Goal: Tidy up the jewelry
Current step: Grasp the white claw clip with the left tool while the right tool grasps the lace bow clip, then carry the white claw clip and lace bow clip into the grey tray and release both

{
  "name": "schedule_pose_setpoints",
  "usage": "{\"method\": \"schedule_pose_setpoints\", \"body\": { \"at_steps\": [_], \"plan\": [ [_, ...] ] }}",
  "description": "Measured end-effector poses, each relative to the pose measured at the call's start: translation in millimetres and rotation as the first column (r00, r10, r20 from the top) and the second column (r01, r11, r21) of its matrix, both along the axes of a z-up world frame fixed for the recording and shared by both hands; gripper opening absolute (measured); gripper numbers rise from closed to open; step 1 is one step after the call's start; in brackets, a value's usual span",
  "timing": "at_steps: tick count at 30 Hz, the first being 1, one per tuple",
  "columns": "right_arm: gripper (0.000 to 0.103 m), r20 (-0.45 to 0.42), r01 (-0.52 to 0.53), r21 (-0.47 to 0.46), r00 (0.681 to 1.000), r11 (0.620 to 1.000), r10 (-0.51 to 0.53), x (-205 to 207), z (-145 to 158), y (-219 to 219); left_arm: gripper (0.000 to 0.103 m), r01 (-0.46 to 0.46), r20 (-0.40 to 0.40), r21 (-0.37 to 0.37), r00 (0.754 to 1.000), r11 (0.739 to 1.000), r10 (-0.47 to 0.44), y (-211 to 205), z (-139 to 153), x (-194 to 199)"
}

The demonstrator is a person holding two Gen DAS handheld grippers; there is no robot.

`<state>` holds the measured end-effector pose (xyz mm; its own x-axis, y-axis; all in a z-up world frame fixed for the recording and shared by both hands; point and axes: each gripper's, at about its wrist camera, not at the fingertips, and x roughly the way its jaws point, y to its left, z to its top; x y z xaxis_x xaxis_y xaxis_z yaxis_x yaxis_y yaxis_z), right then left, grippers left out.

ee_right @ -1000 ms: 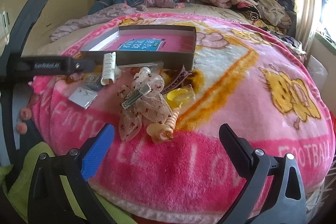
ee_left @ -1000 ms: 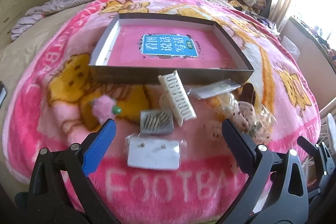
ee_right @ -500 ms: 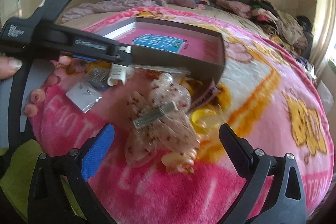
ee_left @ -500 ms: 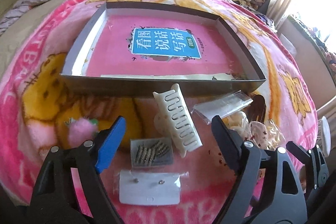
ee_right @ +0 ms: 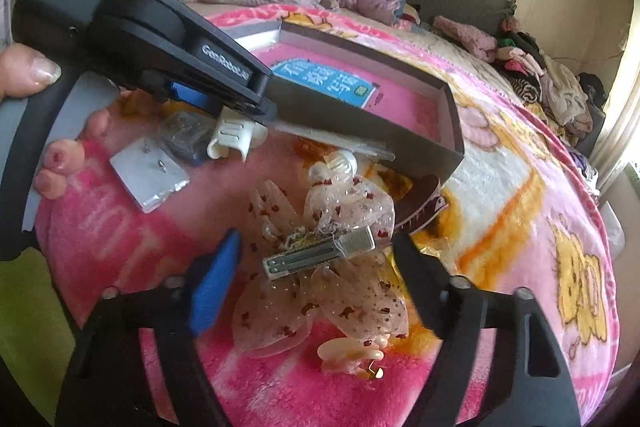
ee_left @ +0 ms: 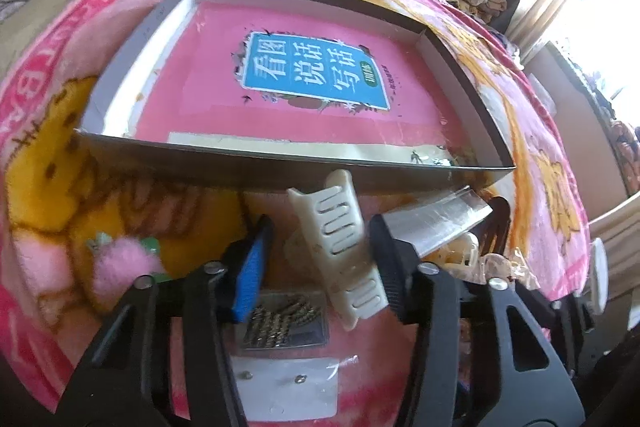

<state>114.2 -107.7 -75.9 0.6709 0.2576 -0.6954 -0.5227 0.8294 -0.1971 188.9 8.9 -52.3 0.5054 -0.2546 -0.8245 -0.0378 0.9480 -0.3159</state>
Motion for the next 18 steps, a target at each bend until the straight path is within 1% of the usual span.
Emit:
{"method": "schedule_pose_setpoints", "body": {
  "at_steps": [2,4,6,9,10,18],
  "plan": [
    [0.056,-0.014,-0.002,0.017,1.0,1.0,0.002,3,-1,-3,0.031,0.006,0.006,0.011,1.0,1.0,-0.006,-3,1,0],
    [0.05,-0.031,-0.005,0.06,1.0,0.998,0.007,6,1,-9,0.028,0.014,0.015,0.025,1.0,1.0,-0.015,-5,3,0],
    [0.043,-0.045,0.004,0.09,0.999,0.996,0.0,8,4,-14,0.025,0.022,0.02,0.023,1.0,1.0,-0.022,-6,4,0],
    [0.039,-0.084,0.02,0.159,0.996,0.987,-0.007,14,9,-26,0.022,0.029,0.036,0.034,0.999,0.999,-0.03,-7,8,-1],
    [0.038,-0.089,0.024,0.168,0.996,0.985,-0.009,14,11,-28,0.022,0.03,0.041,0.033,0.999,0.999,-0.032,-8,10,-2],
    [0.037,-0.084,0.055,0.254,0.996,0.966,-0.035,4,27,-49,0.021,0.031,0.086,0.014,0.996,0.999,-0.032,-3,31,-7]
  ]
}}
